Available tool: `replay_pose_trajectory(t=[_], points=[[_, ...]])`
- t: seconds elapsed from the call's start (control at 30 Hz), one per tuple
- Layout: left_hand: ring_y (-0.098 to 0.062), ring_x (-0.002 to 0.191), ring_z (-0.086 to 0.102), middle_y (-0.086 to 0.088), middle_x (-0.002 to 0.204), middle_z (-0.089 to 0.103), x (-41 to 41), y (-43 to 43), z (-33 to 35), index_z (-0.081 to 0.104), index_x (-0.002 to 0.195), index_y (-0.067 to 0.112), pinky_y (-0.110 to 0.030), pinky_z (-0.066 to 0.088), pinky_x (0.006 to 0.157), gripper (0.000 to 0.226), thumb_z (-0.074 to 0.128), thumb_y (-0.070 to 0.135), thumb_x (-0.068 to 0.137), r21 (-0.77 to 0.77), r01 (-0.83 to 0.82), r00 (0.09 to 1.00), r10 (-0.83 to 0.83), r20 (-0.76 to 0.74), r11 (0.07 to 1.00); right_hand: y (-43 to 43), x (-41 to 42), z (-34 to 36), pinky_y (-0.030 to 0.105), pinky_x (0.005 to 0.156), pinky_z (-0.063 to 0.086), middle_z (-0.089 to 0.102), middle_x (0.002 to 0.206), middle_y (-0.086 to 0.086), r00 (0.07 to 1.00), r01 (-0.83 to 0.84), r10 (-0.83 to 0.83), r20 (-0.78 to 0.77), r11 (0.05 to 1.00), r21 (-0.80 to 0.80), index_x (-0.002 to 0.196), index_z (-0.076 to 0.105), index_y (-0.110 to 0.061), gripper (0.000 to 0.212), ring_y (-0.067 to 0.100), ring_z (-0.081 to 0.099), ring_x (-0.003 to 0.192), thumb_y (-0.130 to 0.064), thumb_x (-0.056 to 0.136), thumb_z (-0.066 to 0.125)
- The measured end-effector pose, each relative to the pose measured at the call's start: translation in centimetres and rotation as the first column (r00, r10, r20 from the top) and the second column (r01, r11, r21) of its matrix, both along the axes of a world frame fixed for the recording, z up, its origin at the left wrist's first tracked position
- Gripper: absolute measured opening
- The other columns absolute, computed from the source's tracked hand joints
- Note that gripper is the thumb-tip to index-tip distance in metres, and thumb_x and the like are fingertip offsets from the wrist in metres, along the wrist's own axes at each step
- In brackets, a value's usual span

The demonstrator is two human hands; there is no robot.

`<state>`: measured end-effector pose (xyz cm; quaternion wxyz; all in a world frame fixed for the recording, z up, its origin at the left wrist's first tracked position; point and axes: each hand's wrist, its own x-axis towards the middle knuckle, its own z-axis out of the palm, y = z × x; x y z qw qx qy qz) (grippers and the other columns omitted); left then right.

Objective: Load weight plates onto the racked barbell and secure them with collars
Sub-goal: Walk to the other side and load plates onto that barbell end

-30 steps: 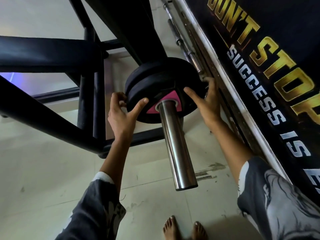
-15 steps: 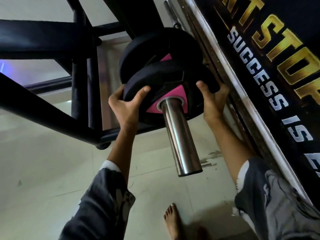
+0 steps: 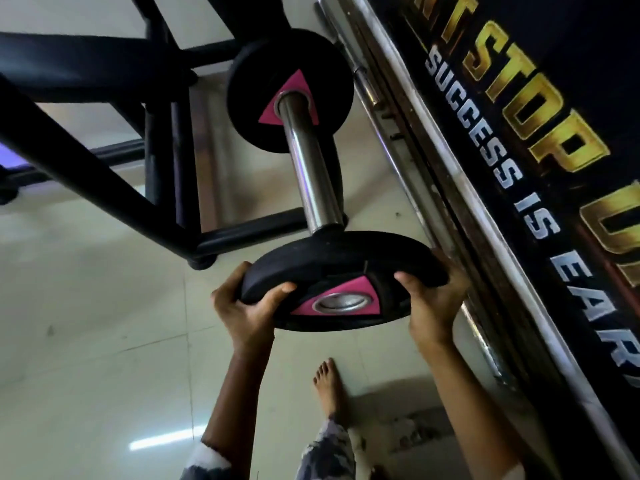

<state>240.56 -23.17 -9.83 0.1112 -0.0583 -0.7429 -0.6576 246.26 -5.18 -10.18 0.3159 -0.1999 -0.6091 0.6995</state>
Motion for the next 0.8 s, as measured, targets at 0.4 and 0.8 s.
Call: replay_pose_trajectory(t=[0.4,0.8], points=[[0.015,0.042,0.038,0.029,0.037,0.042,15.3,-12.6,25.6,0.047,0.059,0.019,-0.002,0.029,0.044,0.014,0.055,0.03,0.06,0.099,-0.284,0.924,0.3,-0.237,0.954,-12.8,9.2,23.6,0.013,0.048,0.035,0.052,0.043,-0.019,0.972,-0.135,0.175,-0.155,0.962,0.238,0.056,0.052,-0.016,0.06,-0.007,0.042,0.046,-0.074,0.05,0.066],[0.008,0.038,0.03,0.02,0.034,0.034,21.3,-33.6,34.5,0.053,0.037,0.031,-0.008,0.026,0.04,0.02,0.057,0.037,0.056,0.191,-0.558,0.751,0.589,-0.3,0.808,-34.3,10.3,33.8,0.019,0.045,0.032,0.04,0.045,-0.009,0.9,-0.228,0.355,-0.252,0.877,0.423,0.052,0.05,-0.01,0.075,0.006,0.035,0.045,-0.084,0.054,0.051]])
